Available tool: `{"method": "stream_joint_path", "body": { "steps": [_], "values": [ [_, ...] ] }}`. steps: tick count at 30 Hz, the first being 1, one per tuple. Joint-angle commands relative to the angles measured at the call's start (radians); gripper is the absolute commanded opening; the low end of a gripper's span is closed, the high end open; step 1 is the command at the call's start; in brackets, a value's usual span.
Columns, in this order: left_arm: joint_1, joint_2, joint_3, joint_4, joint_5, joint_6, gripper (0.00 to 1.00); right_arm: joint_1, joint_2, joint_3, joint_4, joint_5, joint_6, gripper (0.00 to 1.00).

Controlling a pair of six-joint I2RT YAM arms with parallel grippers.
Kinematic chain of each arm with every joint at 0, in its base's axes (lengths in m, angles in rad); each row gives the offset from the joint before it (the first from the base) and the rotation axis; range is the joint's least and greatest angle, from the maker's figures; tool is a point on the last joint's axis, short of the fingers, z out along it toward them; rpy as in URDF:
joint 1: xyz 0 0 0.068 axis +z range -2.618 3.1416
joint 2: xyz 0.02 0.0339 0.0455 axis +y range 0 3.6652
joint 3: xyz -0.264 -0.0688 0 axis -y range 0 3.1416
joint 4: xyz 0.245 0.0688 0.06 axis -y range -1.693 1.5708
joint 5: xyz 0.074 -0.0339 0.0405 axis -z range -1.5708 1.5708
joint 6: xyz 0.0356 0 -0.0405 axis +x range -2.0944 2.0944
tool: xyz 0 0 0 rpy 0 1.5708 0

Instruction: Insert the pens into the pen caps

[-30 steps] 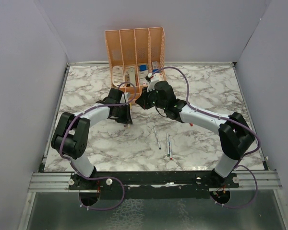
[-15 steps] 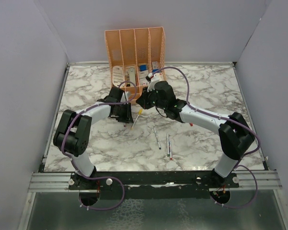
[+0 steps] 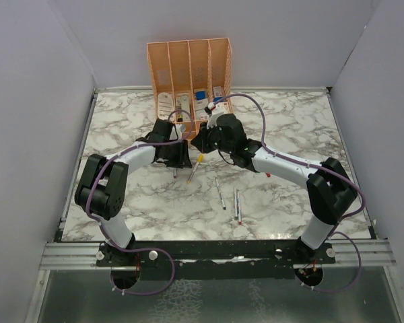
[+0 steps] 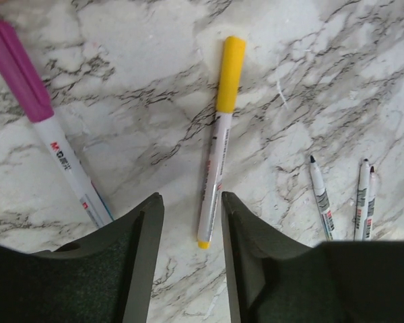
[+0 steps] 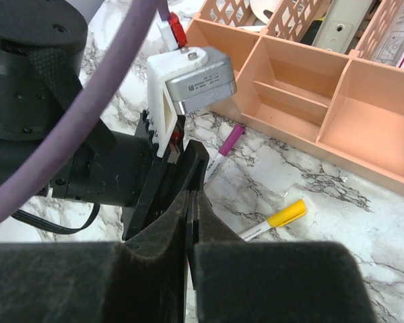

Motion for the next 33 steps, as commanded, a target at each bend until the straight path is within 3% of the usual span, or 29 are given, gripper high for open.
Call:
{"method": "stream_joint_path", "body": {
  "steps": [1,10,33],
  "values": [
    [0.004,-0.024,0.047,0.070,0.091,0.058,0.44,0.004,-0.032,-0.014,0.014,0.030,-0.018,0.01],
    [-0.026,0.014,0.064,0.060,0.075,0.089,0.48,0.003,-0.070,-0.040,0.038,0.067,-0.030,0.01],
    [-0.151,0.164,0.139,-0.034,-0.248,0.141,0.47,0.003,-0.198,-0.122,0.061,0.142,-0.065,0.01]
  ]
}}
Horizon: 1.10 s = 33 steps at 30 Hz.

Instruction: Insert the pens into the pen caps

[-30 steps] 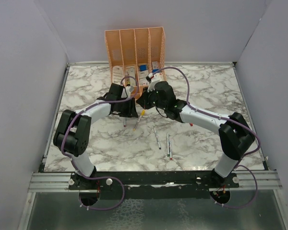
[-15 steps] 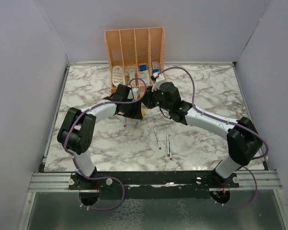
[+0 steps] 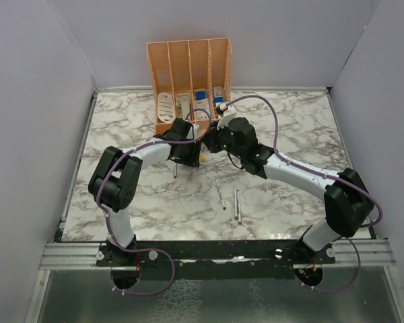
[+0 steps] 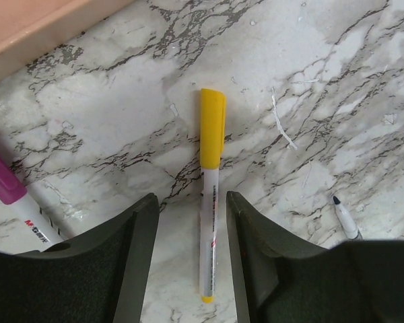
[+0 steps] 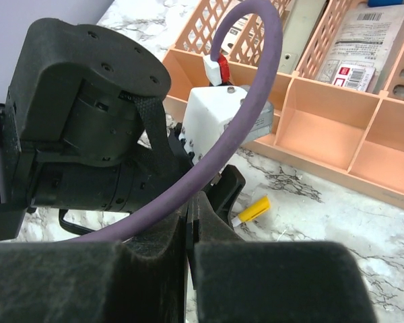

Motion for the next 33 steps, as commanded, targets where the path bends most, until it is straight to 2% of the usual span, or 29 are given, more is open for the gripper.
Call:
{"method": "stream_joint_path", "body": {
  "steps": [1,15,24,27,33],
  "values": [
    [-0.043,0.041,0.008,-0.043,-0.123,0.029,0.46,0.003,-0.049,-0.004,0.009,0.034,-0.022,0.01],
    [-0.144,0.061,-0.069,-0.047,-0.251,-0.002,0.38,0.003,-0.177,-0.078,-0.036,0.101,-0.007,0.01],
    [-0.178,0.094,-0.082,-0.076,-0.299,-0.146,0.03,0.003,-0.233,-0.070,-0.074,0.096,-0.054,0.01],
    [-0.185,0.094,-0.069,-0.108,-0.343,-0.185,0.00,0.003,-0.257,-0.099,-0.055,0.093,-0.059,0.01],
    [-0.185,0.081,-0.070,-0.166,-0.436,-0.214,0.00,0.003,-0.277,-0.137,-0.041,0.084,-0.063,0.01]
  ]
}}
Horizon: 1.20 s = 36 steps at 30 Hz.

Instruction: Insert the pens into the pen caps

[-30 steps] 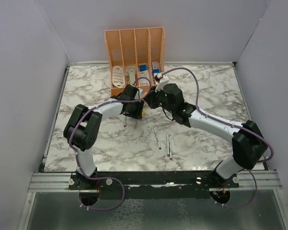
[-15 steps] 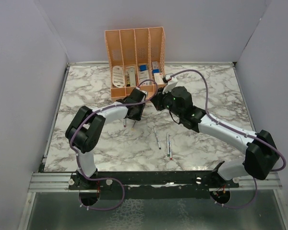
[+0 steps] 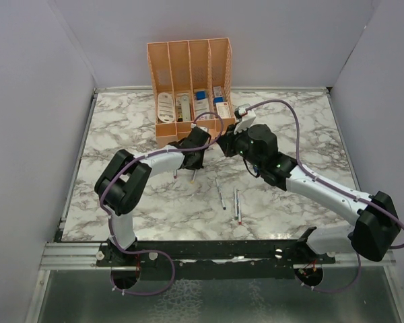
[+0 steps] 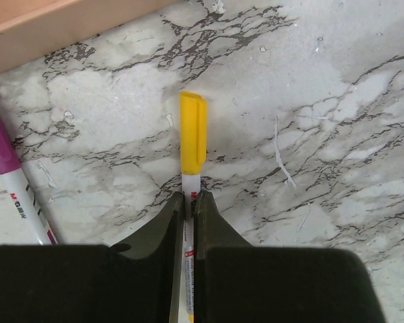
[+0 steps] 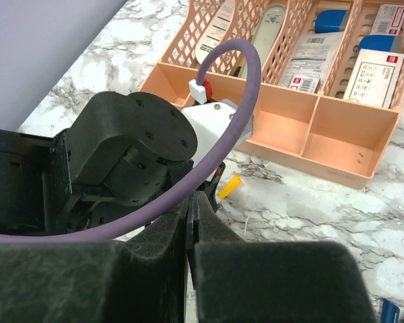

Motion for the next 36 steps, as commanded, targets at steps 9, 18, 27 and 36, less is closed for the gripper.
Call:
{"method": "stream_joint_path", "body": {
  "steps": [9,18,27,36],
  "values": [
    [-0.006,0.061,-0.074,-0.224,-0.140,-0.047,0.01,0.003,-0.022,-0.006,0.025,-0.017,-0.012,0.01],
    [0.039,0.035,-0.092,-0.236,-0.171,-0.013,0.02,0.003,-0.022,-0.012,0.028,-0.011,-0.006,0.01],
    [0.070,0.032,-0.073,-0.228,-0.165,0.013,0.11,0.003,0.015,0.013,0.032,-0.021,-0.015,0.01],
    [0.086,0.040,-0.053,-0.229,-0.165,0.022,0.16,0.003,0.028,0.024,0.035,-0.026,-0.020,0.01]
  ]
}}
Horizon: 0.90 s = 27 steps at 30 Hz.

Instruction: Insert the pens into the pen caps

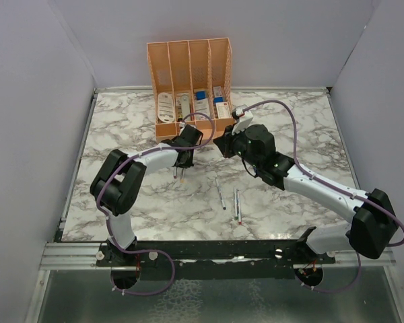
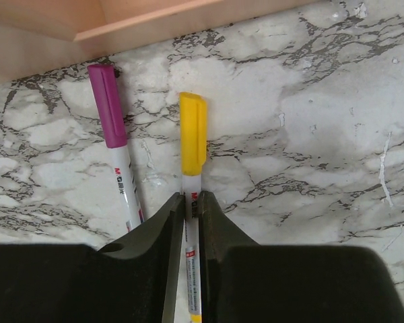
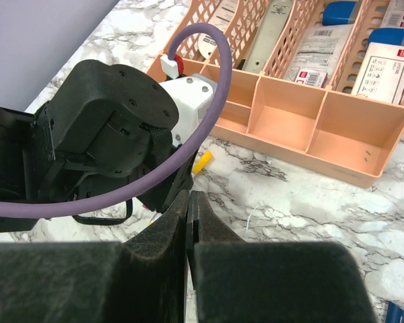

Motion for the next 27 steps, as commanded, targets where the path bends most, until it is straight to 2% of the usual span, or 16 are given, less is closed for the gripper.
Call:
{"method": "stream_joint_path", "body": {
  "steps": [1,6,17,24,27],
  "values": [
    [0.020,0.067,-0.032,-0.157,-0.025,0.035,0.18,0.003,0.009,0.031,0.028,-0.014,-0.012,0.01],
    [0.022,0.052,-0.013,-0.166,-0.018,0.042,0.28,0.003,0.004,0.030,0.024,-0.010,-0.012,0.01],
    [0.021,-0.062,0.021,-0.170,0.062,0.044,0.28,0.003,0.007,0.028,0.017,0.012,-0.016,0.01],
    [0.008,-0.221,0.080,-0.158,0.188,0.033,0.30,0.003,0.046,0.027,-0.180,0.093,-0.030,0.02],
    [0.006,-0.269,0.093,-0.137,0.226,0.033,0.32,0.003,0.075,0.020,-0.290,0.083,-0.028,0.05]
  ]
}}
